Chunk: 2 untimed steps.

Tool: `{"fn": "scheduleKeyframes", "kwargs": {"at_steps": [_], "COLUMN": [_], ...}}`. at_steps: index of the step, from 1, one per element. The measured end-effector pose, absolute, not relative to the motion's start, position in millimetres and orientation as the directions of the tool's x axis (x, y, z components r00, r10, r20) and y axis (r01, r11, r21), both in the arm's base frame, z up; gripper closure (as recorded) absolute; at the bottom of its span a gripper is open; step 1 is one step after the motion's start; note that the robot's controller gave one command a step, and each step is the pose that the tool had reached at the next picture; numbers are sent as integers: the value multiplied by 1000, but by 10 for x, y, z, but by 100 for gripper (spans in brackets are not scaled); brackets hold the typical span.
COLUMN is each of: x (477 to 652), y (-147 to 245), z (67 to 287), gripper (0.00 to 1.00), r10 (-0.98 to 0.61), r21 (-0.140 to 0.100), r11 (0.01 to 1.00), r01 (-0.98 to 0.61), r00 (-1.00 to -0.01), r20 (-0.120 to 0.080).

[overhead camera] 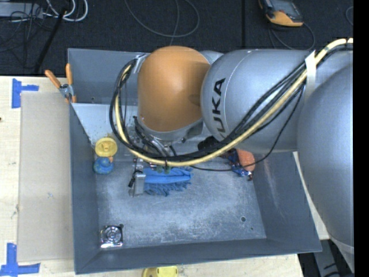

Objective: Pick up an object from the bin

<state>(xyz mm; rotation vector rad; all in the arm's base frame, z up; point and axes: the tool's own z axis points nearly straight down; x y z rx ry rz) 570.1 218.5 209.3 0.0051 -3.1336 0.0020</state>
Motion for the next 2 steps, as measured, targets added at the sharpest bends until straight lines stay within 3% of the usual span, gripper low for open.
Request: {"fn": "scheduleKeyframes", "kwargs": {"at_steps": [1,2], "x": [5717,5763], "y": [2172,1726], "z": [2143,1596], "gripper": [0,0], "r10": [1,-31], "r21": [0,2], "r11": [1000,1000], "r01": [1,-31], "r00": [-1000,-1000], "r20": [0,-5]}}
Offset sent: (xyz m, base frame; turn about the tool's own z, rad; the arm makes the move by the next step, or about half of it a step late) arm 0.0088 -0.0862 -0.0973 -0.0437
